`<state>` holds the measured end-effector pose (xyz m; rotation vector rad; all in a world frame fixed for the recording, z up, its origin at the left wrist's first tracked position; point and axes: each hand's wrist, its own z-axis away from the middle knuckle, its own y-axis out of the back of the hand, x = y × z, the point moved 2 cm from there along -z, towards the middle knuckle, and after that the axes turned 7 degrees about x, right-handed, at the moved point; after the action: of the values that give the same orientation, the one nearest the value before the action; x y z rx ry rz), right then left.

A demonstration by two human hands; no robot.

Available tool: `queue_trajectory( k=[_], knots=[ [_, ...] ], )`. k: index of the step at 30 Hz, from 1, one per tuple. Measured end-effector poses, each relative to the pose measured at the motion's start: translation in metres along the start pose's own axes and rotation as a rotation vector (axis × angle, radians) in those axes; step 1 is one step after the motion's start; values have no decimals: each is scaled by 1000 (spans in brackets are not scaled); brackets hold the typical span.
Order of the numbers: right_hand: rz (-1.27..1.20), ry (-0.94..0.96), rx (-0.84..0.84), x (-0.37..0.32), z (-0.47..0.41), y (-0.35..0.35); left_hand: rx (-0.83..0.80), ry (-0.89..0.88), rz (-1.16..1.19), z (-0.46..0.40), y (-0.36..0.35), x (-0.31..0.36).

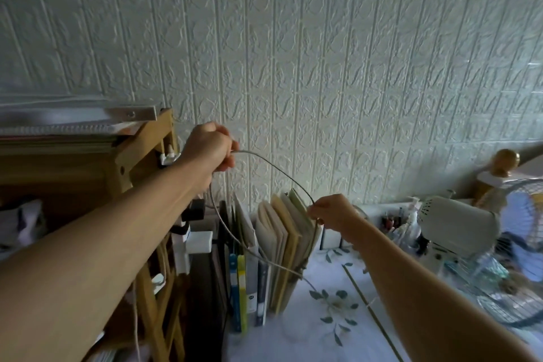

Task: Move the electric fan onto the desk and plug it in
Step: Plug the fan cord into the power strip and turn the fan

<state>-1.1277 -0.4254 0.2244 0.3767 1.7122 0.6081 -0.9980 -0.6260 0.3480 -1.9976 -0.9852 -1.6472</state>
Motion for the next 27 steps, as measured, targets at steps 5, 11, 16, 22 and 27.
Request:
queue_trajectory(
  k=[5,11,16,22,27],
  knots=[
    [23,181,15,-11,-12,-2,-262,161,-237,-2,-13,-33],
    [41,380,-20,-33,-34,-13,-346,32,-384,-7,-55,-44],
    [94,280,-53,0,-64,-14,-99,-11,-411,-38,-51,-59],
    [43,237,32,2,-108,-35,25,64,-378,-79,-65,-102],
    [124,218,96,6,-149,-58,109,123,-348,-104,-86,-133]
  ],
)
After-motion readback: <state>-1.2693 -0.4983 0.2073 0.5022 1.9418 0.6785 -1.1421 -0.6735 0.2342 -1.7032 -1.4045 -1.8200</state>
